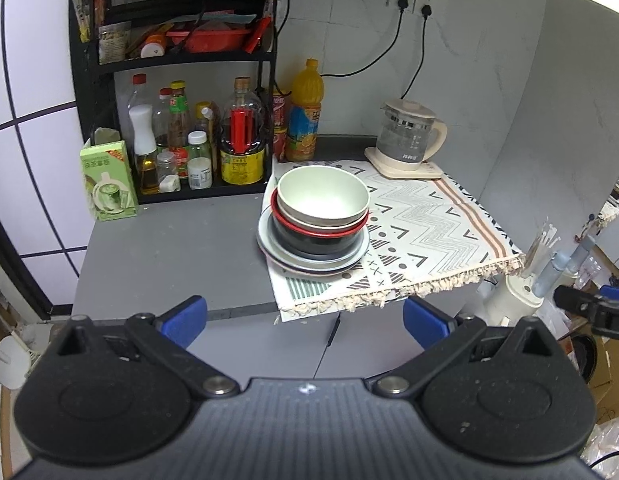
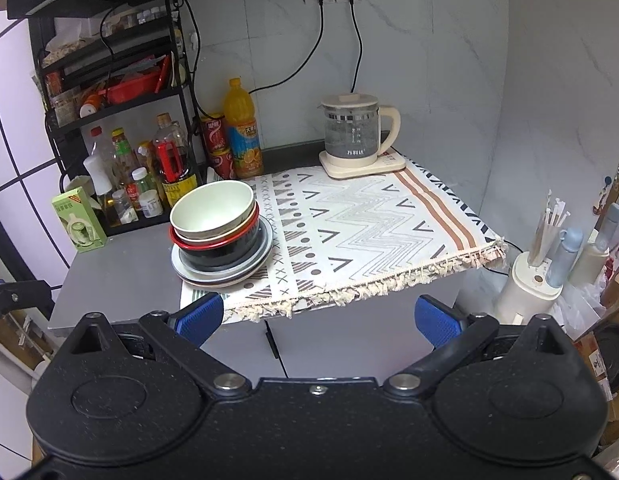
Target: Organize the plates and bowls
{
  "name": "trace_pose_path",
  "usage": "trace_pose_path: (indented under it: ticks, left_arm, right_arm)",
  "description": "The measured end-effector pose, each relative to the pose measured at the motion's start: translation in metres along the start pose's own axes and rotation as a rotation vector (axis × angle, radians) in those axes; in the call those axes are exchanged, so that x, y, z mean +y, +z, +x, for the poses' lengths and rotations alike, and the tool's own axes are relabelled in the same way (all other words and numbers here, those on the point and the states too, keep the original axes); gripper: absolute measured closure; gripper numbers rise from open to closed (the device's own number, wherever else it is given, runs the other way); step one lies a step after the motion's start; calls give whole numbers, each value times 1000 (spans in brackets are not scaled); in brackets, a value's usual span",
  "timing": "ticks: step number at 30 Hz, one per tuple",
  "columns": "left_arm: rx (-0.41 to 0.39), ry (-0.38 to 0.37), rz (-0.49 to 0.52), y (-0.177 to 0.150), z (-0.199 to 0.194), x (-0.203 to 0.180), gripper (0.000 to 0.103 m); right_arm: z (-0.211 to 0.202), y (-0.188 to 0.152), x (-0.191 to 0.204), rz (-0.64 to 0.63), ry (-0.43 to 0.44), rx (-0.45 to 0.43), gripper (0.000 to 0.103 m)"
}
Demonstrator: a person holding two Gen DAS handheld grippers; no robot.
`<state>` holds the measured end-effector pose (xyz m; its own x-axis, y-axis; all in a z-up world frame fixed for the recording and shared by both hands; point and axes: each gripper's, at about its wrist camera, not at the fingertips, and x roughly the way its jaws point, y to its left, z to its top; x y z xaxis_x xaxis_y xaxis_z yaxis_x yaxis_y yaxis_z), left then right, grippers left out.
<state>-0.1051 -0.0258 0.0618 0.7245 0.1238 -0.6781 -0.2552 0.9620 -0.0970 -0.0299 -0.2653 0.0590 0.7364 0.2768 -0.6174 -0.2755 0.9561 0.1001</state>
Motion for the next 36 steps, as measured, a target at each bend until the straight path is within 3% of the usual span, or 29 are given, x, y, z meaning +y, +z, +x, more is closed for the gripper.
trace_pose_path:
  ticks: [36]
  left_arm:
    - [18,21,-19,-9,-3,23,0]
  right_arm:
    - [-6,-4,22,-38,31,10,0]
